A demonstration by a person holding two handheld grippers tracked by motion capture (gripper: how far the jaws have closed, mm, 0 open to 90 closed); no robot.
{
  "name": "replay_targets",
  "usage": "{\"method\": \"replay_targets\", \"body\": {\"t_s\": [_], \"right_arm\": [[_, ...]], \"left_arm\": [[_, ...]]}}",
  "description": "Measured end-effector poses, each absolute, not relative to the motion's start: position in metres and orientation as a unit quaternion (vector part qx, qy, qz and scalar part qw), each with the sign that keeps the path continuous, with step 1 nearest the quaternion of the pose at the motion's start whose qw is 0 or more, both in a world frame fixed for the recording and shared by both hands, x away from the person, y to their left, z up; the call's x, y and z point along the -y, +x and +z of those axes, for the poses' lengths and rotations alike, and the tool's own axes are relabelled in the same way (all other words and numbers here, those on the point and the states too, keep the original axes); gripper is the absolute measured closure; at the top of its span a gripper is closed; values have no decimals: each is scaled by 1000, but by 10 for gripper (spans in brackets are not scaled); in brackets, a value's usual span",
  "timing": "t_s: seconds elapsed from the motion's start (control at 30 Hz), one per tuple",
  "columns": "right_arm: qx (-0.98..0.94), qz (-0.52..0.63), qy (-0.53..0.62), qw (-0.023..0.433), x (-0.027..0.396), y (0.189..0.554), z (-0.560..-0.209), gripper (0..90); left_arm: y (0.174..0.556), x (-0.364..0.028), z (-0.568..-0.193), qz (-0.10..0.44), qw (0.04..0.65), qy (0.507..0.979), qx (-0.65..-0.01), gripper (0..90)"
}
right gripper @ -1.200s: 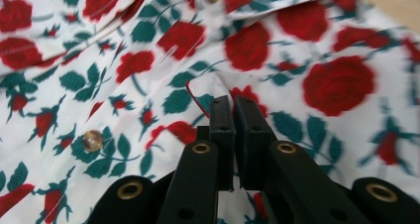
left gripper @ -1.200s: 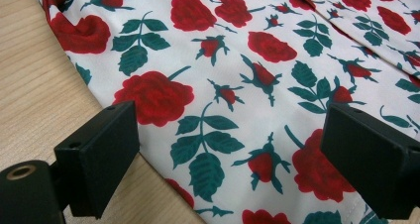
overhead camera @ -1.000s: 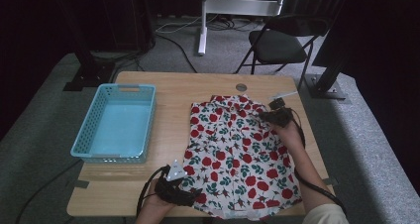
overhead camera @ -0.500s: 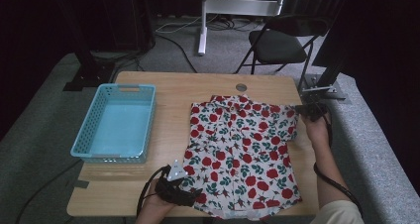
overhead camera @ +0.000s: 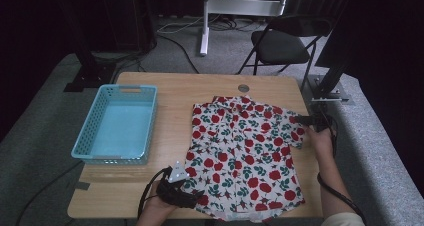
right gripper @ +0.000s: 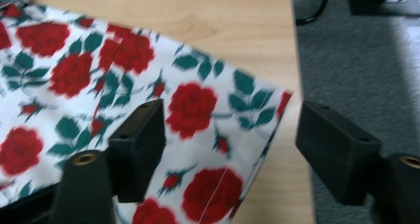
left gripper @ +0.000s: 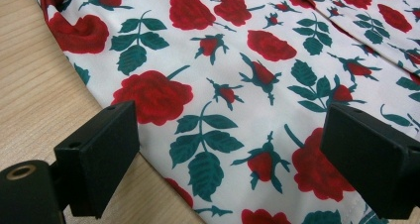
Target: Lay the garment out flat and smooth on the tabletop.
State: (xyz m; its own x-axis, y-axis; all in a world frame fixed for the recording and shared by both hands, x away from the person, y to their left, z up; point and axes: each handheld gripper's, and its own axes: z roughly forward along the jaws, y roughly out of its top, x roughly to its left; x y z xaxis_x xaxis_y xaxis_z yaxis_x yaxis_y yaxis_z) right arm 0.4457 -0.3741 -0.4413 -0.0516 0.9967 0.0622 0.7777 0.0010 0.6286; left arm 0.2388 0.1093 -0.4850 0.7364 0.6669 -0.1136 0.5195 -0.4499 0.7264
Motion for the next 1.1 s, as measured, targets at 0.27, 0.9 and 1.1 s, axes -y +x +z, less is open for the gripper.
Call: {"method": "replay_targets", "body": {"t_s": [0.27,0.9,1.1], "right_arm": [[-660,317,656,184,371,416,-457,126],[-687,368,592,208,348,329,-480,133],[-687,371,585,220,346,303,-480,133]], "left_arm": [[239,-109,-485,92,389,847,-351,89],[240,-112,-482,75,392,849,-346,89],[240,-111,-480,75,395,850,-340,89]]}}
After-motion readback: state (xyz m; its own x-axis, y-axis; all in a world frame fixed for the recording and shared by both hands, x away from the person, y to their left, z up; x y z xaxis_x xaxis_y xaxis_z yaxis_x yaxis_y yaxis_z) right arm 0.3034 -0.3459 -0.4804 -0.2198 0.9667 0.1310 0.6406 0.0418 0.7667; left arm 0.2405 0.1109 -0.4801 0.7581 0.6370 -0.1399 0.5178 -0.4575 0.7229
